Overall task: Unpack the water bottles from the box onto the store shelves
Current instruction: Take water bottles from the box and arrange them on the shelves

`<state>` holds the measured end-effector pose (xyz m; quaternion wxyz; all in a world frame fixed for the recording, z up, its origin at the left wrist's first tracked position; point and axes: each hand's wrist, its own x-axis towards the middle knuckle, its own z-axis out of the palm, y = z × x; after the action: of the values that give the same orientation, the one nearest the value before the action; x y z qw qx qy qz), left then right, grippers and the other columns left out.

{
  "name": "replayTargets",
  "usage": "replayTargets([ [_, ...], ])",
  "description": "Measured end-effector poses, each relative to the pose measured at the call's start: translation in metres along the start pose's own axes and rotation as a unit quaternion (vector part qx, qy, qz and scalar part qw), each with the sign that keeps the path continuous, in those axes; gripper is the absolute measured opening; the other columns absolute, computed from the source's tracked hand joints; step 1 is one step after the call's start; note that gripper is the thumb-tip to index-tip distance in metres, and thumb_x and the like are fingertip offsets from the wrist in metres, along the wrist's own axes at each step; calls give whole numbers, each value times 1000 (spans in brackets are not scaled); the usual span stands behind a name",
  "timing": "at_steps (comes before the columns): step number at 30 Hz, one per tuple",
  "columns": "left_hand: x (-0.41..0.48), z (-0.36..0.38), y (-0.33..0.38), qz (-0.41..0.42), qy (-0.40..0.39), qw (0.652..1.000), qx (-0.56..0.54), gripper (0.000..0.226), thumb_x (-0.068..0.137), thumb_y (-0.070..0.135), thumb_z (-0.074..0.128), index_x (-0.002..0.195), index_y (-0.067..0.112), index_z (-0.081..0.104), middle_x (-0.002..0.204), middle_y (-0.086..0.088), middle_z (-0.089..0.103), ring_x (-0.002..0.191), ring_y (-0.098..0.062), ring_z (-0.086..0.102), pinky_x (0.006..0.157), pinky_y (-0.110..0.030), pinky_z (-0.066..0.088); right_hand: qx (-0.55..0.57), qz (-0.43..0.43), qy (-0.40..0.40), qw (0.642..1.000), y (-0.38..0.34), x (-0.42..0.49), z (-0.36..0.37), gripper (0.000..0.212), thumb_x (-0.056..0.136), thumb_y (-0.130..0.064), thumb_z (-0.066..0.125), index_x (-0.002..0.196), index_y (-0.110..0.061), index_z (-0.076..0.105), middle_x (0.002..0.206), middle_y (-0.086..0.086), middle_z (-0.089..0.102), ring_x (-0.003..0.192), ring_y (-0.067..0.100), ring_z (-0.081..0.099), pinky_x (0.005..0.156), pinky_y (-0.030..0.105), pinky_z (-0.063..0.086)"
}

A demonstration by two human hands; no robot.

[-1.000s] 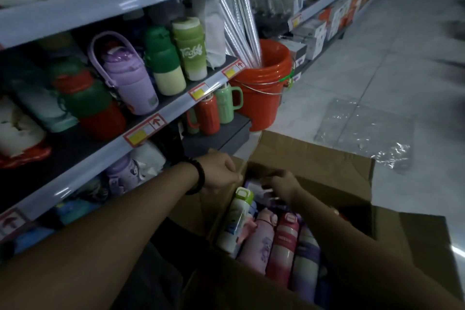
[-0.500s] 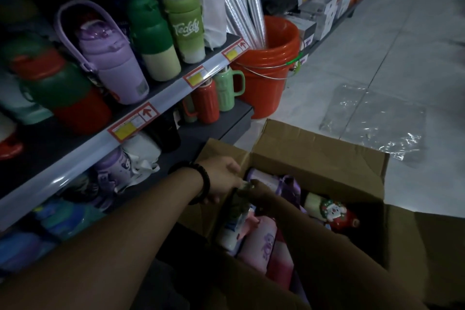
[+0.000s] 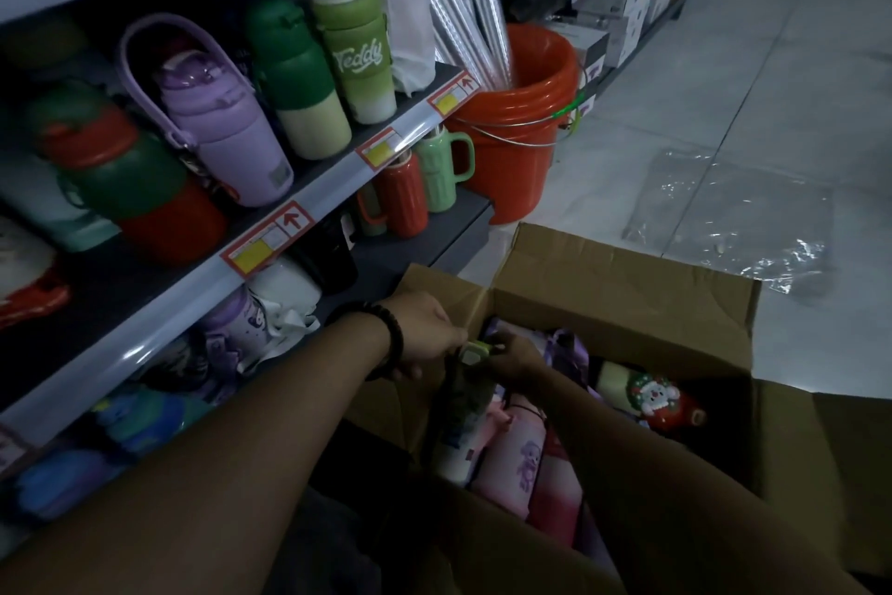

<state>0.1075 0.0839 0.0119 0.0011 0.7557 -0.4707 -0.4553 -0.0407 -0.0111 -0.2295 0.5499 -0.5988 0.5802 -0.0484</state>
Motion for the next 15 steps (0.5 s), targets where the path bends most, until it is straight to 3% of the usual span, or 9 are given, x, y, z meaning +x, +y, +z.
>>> replayTargets([
  [3,-4,-4,3,13,1,1000,1,25,104,45,56,107,22,65,97,-2,60,83,-24,63,70,-34,49,-14,-46,-28,998,-3,-10,-2,85,55,-45,92,124,-20,49,122,9,63,115,33,64,94,51,59],
  [5,-5,-7,2,13,6,1000,-7,28,103,46,57,112,20,65,103,-1,61,84,-23,64,71,-35,50,-21,-66,-25,997,-16,-28,-4,89,60,-40,95,133,-20,46,124,7,61,117,31,63,90,45,58],
  [7,-7,-9,-2,7,9,1000,-10,29,101,47,61,117,23,66,109,-1,63,87,-25,66,72,-35,53,-28,-92,-4,995,-30,-42,-6,92,59,-46,92,137,-22,48,124,4,64,116,28,65,90,39,55],
  [12,-9,-13,-11,9,51,998,29,45,91,43,77,120,11,68,116,-14,72,83,-28,67,69,-33,52,-49,-188,45,980,-88,-70,-22,88,58,-66,87,133,-28,63,119,0,72,109,20,69,92,36,56],
  [15,-10,-17,-16,35,109,991,62,48,79,38,88,111,15,61,110,-3,69,93,-22,65,69,-27,47,-34,-224,70,972,-132,-86,-33,71,67,-63,89,120,-25,61,110,-1,71,100,20,68,85,39,56],
])
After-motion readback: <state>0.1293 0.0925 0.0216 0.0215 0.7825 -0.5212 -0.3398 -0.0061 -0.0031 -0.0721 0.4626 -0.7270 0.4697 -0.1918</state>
